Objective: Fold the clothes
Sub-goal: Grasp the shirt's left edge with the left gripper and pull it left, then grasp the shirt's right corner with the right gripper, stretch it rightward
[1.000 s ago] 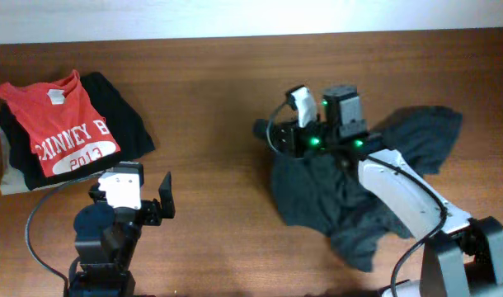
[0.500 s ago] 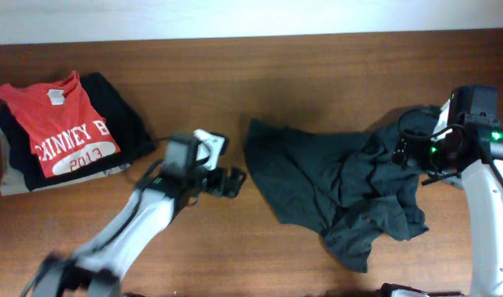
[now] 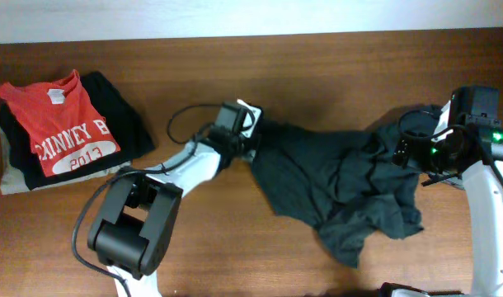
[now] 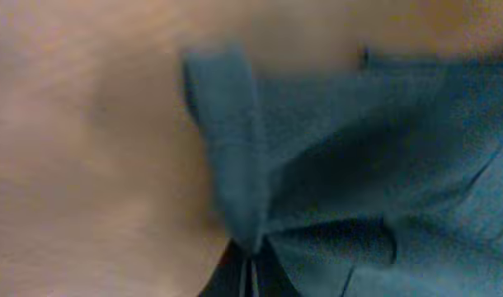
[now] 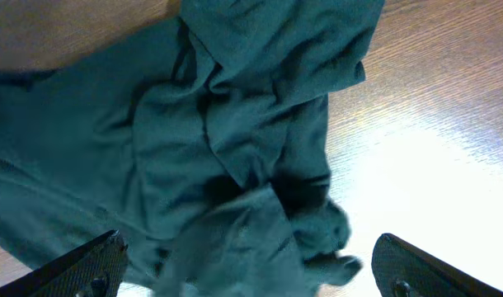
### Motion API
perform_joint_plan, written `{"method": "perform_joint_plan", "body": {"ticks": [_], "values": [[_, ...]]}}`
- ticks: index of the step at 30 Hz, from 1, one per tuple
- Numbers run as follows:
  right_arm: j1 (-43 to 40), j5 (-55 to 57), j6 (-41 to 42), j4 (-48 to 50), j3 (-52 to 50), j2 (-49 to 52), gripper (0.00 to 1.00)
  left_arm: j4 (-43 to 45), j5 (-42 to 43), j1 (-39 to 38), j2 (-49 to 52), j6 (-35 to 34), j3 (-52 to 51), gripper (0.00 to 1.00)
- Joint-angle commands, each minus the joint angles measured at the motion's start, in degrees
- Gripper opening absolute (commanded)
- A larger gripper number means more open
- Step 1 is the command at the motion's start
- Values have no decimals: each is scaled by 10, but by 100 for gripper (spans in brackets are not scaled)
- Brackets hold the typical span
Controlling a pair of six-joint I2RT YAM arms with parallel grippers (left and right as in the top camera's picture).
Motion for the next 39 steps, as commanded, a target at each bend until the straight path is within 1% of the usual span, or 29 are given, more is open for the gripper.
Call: {"method": "perform_joint_plan", "body": {"ticks": [1, 2, 3, 4, 5, 7, 8, 10, 11, 12, 14, 15, 17, 18, 19, 20, 25, 26, 27, 28, 30, 31, 32, 33, 34, 35, 36, 38, 39], "values": [[-2, 7, 4, 0, 6, -6, 99, -48, -122, 121, -64, 50, 155, 0], [-2, 7, 4, 0, 6, -6, 99, -62, -122, 144, -64, 49, 182, 0], [-2, 7, 4, 0, 6, -6, 99, -85, -118, 189, -64, 47, 213, 34], [-2, 7, 4, 0, 6, -6, 99, -102, -117, 207, -64, 47, 216, 85], [-2, 7, 4, 1, 6, -6, 99, -154, -81, 218, -64, 45, 216, 99], [-2, 7, 5, 2, 6, -5, 99, -298, 62, 212, -64, 45, 216, 99], [-2, 7, 4, 1, 6, -4, 99, -399, 118, 193, -64, 45, 216, 99], [-2, 7, 5, 2, 6, -4, 99, -530, 126, 151, -64, 45, 216, 99], [-2, 7, 4, 2, 6, -4, 99, -567, 126, 132, -64, 45, 214, 99], [-2, 7, 4, 1, 6, -4, 99, -588, 125, 111, -64, 45, 205, 99], [-2, 7, 4, -1, 6, -4, 99, -571, 67, 85, -63, -13, 172, 99], [-2, 7, 5, -2, 6, -4, 99, -549, 55, 80, -60, -36, 155, 99], [-2, 7, 5, -2, 6, -4, 99, -496, 54, 70, -53, -45, 116, 99], [-2, 7, 4, -2, 6, -4, 99, -483, 54, 69, -49, -45, 107, 89], [-2, 7, 4, -2, 6, -4, 99, -468, 49, 70, -48, -45, 100, 69], [-2, 7, 4, -2, 6, -4, 99, -460, 43, 69, -48, -47, 96, 60], [-2, 7, 5, -3, 6, -4, 99, -442, 11, 67, -21, -88, 87, 61], [-2, 7, 5, -3, 6, -4, 99, -444, 11, 61, -7, -88, 87, 54], [-2, 7, 5, -3, 6, -4, 99, -450, 11, 59, -7, -88, 87, 30], [-2, 7, 5, -2, 6, -4, 99, -501, 14, 60, -12, -88, 100, 0], [-2, 6, 5, 0, 6, 1, 99, -671, 11, 60, -49, -75, 132, 0], [-2, -5, 0, 0, 6, 5, 99, -718, 11, 60, -74, -61, 131, 0], [-2, -84, -57, 2, 6, 20, 99, -757, -3, 60, -118, -55, 131, 0], [0, -139, -92, 3, 6, 32, 97, -770, -14, 60, -160, -59, 131, 0], [13, -191, -136, 6, 6, 49, 92, -779, -49, 62, -209, -89, 131, 0], [43, -193, -138, 18, 6, 64, 91, -799, -120, 72, -260, -142, 131, 0], [75, -193, -137, 40, 6, 74, 91, -814, -150, 81, -287, -167, 131, 0], [133, -191, -119, 104, 6, 90, 91, -834, -156, 110, -337, -174, 131, 0], [180, -144, -75, 172, 6, 112, 92, -840, -173, 135, -362, -178, 131, 0]]}}
